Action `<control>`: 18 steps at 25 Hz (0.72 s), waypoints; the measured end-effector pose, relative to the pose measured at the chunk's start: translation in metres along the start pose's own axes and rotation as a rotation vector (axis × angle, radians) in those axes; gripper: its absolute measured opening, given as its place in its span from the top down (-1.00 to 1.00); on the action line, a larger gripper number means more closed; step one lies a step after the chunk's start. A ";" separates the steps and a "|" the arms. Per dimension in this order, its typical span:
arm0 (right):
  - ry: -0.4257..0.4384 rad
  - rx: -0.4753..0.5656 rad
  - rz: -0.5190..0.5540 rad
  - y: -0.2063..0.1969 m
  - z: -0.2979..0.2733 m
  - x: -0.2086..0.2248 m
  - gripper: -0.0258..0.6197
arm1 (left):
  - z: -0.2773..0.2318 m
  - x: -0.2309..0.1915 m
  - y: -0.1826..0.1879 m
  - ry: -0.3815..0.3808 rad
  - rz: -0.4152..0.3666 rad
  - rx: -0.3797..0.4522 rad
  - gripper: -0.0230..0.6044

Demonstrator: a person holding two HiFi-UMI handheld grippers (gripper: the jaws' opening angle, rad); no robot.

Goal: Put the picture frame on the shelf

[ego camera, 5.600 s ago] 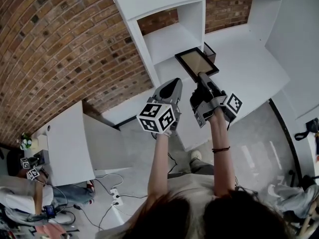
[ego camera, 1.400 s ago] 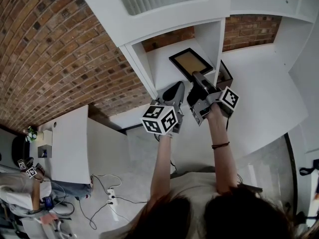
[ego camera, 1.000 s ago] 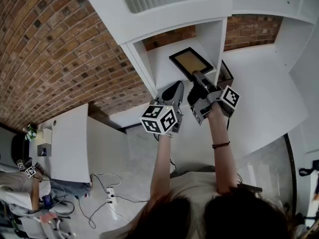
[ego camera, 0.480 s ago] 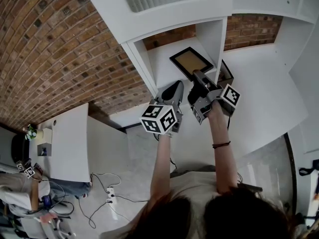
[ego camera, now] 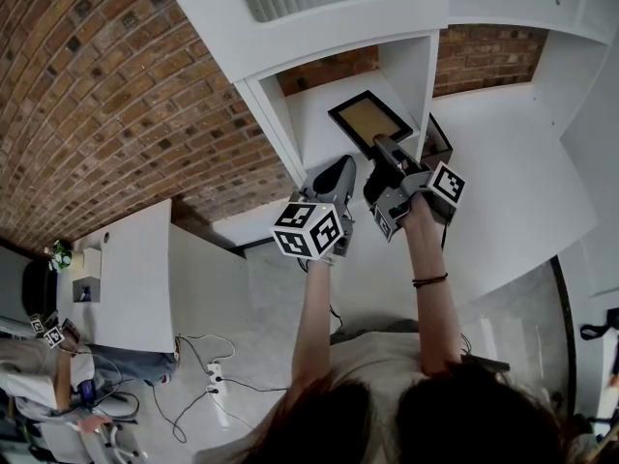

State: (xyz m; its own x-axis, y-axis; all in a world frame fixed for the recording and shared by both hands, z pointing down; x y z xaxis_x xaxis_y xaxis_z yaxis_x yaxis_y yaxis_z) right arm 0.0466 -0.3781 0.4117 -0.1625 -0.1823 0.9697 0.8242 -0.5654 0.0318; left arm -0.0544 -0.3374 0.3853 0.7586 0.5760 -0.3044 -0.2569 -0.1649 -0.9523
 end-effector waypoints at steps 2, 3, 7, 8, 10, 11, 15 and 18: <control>0.002 -0.002 -0.011 -0.001 0.001 0.001 0.59 | 0.000 0.001 0.000 0.000 0.001 0.000 0.89; 0.004 -0.004 -0.014 -0.001 0.001 0.001 0.58 | 0.000 0.001 0.000 0.001 0.001 -0.001 0.89; 0.010 -0.015 -0.018 -0.003 0.000 0.000 0.56 | 0.000 0.003 -0.001 0.003 0.000 -0.004 0.89; 0.010 -0.017 -0.021 -0.003 0.001 0.000 0.56 | 0.000 0.004 -0.001 0.004 -0.001 -0.005 0.89; 0.007 -0.019 -0.025 -0.004 0.002 0.001 0.54 | 0.001 0.005 -0.001 0.004 -0.002 -0.005 0.89; 0.005 -0.019 -0.025 -0.005 0.002 0.001 0.54 | 0.001 0.006 -0.001 0.004 -0.003 -0.005 0.89; 0.003 -0.025 -0.023 -0.007 0.005 0.001 0.50 | 0.004 0.010 0.000 0.008 -0.004 -0.002 0.89; 0.004 -0.033 -0.030 -0.010 0.008 0.001 0.50 | 0.007 0.012 0.000 0.010 -0.006 0.000 0.89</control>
State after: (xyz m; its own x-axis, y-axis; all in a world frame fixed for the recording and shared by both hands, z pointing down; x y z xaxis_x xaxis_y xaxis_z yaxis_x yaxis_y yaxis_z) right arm 0.0430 -0.3660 0.4145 -0.1888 -0.1680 0.9675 0.8007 -0.5967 0.0526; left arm -0.0491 -0.3251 0.3816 0.7662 0.5687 -0.2993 -0.2524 -0.1619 -0.9540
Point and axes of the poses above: the fingertips, and each gripper's own axes: z backward along the fingers, x to its right, y out of its top, the point moved 3 cm from there along z, backward along the fingers, and after that the axes turned 3 degrees about z, right-handed, at the moved point
